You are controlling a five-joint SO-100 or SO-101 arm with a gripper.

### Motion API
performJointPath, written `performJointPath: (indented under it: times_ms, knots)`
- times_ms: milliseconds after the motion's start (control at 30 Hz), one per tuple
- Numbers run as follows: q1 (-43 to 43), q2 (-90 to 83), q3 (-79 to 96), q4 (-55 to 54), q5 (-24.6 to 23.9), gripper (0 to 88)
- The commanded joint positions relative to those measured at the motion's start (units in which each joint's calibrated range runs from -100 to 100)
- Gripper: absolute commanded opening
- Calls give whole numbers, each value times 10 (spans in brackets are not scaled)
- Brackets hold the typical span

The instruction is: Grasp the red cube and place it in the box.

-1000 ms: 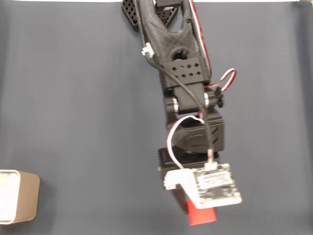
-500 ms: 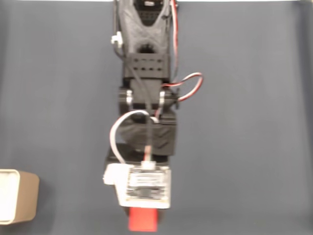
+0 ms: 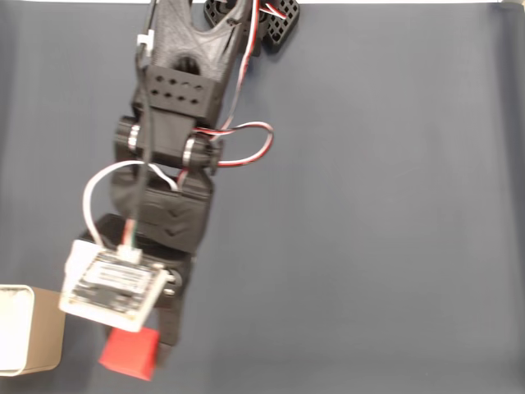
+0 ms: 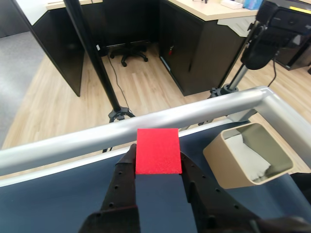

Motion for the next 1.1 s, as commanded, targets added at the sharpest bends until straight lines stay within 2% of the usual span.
performJointPath:
  times_ms: [0,533,1067]
  knots:
    - [27,-51,-39,-9,-5,0]
    - [115,47,-136,-26,-2,0]
    - [157,147,-221,-30,2,0]
